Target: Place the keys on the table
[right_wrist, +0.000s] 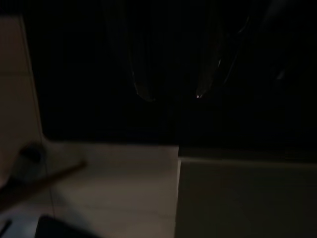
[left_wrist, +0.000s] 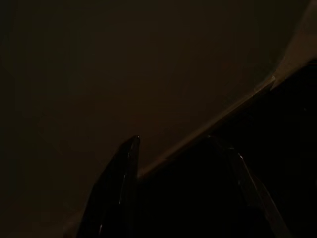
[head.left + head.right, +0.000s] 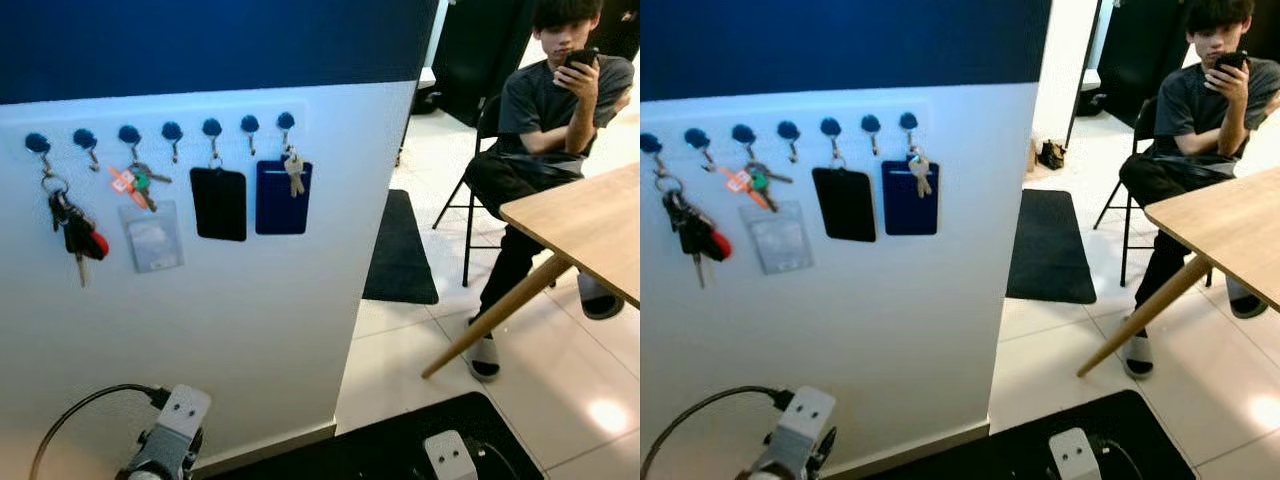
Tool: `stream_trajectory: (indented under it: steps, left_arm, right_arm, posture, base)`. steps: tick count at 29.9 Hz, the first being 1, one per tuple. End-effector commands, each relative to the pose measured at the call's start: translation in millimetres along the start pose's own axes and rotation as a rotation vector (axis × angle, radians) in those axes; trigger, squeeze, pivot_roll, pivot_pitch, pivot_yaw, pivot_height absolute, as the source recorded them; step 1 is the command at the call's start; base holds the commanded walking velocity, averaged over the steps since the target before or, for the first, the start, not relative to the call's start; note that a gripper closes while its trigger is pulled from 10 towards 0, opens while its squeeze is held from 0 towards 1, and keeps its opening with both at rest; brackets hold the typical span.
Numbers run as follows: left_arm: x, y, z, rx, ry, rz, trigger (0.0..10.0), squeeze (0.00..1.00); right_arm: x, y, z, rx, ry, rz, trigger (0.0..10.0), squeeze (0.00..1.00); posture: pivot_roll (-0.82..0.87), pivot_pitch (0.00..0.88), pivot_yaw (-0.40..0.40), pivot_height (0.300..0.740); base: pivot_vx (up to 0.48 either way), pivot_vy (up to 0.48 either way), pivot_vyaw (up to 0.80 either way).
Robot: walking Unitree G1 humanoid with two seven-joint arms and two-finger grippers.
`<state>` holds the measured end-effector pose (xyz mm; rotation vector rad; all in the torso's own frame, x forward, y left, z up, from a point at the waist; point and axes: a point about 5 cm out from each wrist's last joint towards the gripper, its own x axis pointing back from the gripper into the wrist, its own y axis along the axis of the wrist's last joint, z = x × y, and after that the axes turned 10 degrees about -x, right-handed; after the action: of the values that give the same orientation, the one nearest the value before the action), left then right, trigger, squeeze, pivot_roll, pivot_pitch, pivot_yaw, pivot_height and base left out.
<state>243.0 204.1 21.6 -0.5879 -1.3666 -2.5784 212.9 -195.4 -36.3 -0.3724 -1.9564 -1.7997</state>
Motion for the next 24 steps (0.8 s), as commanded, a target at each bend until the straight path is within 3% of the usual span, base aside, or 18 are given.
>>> stream_trajectory:
  steps: [1, 2, 3, 7, 13, 16, 20, 24]
  left_arm:
    - [-1.8, -22.6, -10.0, -0.009, -0.030, 0.080, 10.0, 0.00]
    - [-1.8, -22.6, -10.0, -0.009, -0.030, 0.080, 10.0, 0.00]
    - [-6.3, -38.3, -13.4, -0.026, -0.025, 0.151, 10.0, 0.00]
    - [-6.9, -44.5, -13.1, -0.028, -0.008, 0.183, 10.0, 0.00]
    - [2.5, -63.3, -23.2, 0.027, 0.049, 0.244, 10.0, 0.00]
    - [4.2, -68.0, -25.5, 0.040, 0.058, 0.256, 10.0, 0.00]
    - [11.2, -81.4, -36.5, 0.132, 0.083, 0.301, 10.0, 0.00]
    - [13.5, -83.5, -45.1, 0.139, 0.056, 0.304, 10.0, 0.00]
  right_arm:
    - [5.6, -15.7, -5.3, -0.028, -0.050, 0.055, 10.0, 0.00]
    - [5.6, -15.7, -5.3, -0.028, -0.050, 0.055, 10.0, 0.00]
    - [7.7, -24.6, -9.8, -0.051, -0.099, 0.093, 10.0, 0.00]
    - [8.9, -28.5, -12.2, -0.058, -0.121, 0.112, 10.0, 0.00]
    - [19.1, -46.0, -19.3, -0.070, -0.159, 0.172, 10.0, 0.00]
    - [19.9, -47.4, -19.2, -0.070, -0.155, 0.173, 10.0, 0.00]
    - [19.3, -47.3, -18.6, -0.073, -0.145, 0.167, 10.0, 0.00]
    - [15.7, -43.0, -18.6, -0.064, -0.148, 0.155, 10.0, 0.00]
  posture:
    - [0.13, 0.154, 0.020, 0.740]
    - [0.13, 0.154, 0.020, 0.740]
    - [0.11, 0.148, 0.025, 0.740]
    - [0.09, 0.142, 0.030, 0.740]
    - [0.07, 0.110, 0.030, 0.740]
    - [0.08, 0.107, 0.029, 0.740]
    - [0.08, 0.100, 0.018, 0.740]
    - [0.08, 0.100, 0.016, 0.740]
  base:
    - [0.000, 0.000, 0.00]
    - [0.000, 0.000, 0.00]
    - [0.000, 0.000, 0.00]
    - [0.000, 0.000, 0.00]
    - [0.000, 0.000, 0.00]
    - [0.000, 0.000, 0.00]
    - [0.000, 0.000, 0.00]
    - [0.000, 0.000, 0.00]
